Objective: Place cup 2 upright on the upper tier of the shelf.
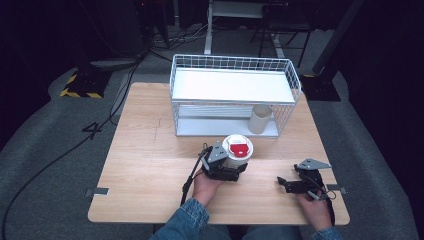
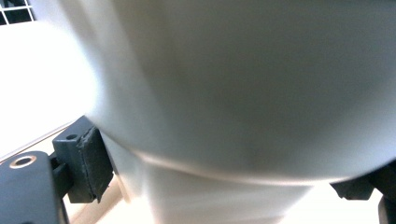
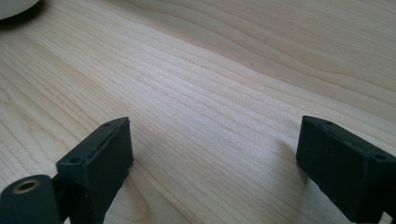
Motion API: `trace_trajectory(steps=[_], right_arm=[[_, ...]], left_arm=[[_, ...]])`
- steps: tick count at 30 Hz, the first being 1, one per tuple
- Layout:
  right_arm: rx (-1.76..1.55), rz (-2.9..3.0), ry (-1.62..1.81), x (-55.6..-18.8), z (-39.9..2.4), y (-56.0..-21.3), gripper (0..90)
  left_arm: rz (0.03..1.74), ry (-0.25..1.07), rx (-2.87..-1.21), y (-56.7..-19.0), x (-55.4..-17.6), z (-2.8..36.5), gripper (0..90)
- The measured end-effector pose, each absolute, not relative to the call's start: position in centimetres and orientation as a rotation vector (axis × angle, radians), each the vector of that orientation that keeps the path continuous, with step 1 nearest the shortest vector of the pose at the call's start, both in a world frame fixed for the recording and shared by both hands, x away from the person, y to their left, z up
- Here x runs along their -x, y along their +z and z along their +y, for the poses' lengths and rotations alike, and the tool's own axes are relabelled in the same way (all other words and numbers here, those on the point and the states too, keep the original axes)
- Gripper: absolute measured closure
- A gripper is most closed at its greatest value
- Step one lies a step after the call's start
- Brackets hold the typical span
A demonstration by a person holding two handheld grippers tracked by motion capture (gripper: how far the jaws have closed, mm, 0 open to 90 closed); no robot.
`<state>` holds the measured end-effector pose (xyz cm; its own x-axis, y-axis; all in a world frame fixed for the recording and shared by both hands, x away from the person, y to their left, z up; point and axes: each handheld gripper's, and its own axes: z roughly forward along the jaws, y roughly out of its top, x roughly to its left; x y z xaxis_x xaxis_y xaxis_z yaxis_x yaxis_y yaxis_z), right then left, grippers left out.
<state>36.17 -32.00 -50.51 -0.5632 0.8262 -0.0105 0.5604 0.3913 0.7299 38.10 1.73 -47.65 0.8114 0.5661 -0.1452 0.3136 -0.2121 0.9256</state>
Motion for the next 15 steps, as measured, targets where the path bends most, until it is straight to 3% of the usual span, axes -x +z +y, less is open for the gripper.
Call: trace_trajectory(steps=[15], right_arm=[[-1.214,2.273,0.978,-36.1,-31.8,-50.5,10.9]], left_arm=[[0.684,0.265,-1.799,-44.4,-36.9,3.7,12.6]])
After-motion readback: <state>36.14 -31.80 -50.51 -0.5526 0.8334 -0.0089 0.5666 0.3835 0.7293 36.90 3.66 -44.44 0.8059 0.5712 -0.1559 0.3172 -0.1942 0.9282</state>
